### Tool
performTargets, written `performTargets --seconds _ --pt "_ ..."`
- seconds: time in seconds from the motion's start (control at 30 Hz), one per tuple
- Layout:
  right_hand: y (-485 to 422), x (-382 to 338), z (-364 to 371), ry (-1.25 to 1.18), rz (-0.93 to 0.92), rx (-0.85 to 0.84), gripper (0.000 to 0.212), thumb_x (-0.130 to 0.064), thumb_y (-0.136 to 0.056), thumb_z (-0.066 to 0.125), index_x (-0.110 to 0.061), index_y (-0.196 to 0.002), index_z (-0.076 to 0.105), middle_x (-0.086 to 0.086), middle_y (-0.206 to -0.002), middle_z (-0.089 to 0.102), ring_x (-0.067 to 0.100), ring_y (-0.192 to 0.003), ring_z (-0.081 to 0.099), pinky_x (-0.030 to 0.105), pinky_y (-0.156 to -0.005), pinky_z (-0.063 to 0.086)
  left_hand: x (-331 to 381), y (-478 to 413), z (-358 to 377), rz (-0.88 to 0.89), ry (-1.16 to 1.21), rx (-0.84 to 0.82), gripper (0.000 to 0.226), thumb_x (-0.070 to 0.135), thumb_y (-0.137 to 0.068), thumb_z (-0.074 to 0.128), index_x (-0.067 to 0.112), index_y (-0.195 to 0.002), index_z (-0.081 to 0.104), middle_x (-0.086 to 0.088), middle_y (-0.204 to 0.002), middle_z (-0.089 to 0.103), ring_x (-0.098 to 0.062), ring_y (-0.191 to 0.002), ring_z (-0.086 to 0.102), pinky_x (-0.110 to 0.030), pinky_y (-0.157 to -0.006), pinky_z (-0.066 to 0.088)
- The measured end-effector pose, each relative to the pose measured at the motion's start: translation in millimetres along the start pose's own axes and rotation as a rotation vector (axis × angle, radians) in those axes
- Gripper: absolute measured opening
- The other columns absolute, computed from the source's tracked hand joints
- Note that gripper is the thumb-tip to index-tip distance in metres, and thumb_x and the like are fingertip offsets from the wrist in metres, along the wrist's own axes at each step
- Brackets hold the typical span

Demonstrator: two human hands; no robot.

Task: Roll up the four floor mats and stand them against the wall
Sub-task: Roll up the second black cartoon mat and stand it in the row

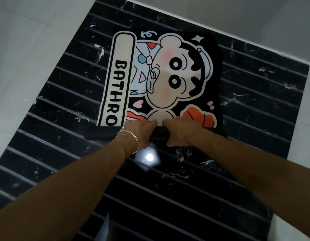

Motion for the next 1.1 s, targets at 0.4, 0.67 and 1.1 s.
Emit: performTargets --seconds 0.4,0.67,1.1 --pt "7.6 -5.9 16.5 -0.017 0.026 0.203 0.038 -0.034 -0.08 0.061 -0.016 -0.109 0.046 0.005 -0.104 0.058 0.027 -0.091 0.057 0.032 -0.066 0.035 7.4 -1.3 1.6 0.032 -0.049 0.041 0.04 0.028 -0.083 0.061 0.02 -0.117 0.042 -0.002 -0.105 0.061 -0.027 -0.096 0.062 -0.033 -0.068 0.039" --pt "4.8 -3.9 15.2 -0.045 0.034 0.159 0.044 -0.034 -0.08 0.062 -0.016 -0.116 0.044 0.008 -0.106 0.059 0.028 -0.092 0.058 0.033 -0.064 0.038 10.1 2.3 5.3 0.035 -0.08 0.097 0.058 0.029 -0.081 0.062 0.021 -0.131 0.034 -0.002 -0.114 0.054 -0.026 -0.102 0.058 -0.038 -0.076 0.046" --pt "12.9 -4.7 11.4 -0.005 0.014 0.131 0.046 -0.029 -0.08 0.064 -0.014 -0.119 0.044 0.007 -0.111 0.058 0.027 -0.098 0.057 0.03 -0.068 0.035 12.4 0.5 4.9 0.026 0.018 -0.01 0.051 0.034 -0.081 0.063 0.021 -0.123 0.038 -0.001 -0.115 0.058 -0.026 -0.108 0.056 -0.035 -0.074 0.044"
Point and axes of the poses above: each hand's wrist, its own y-axis away from the middle knuckle, its own z-axis out of the palm, x = y × z, the point moved 2 cm from there along -y, towards the middle knuckle
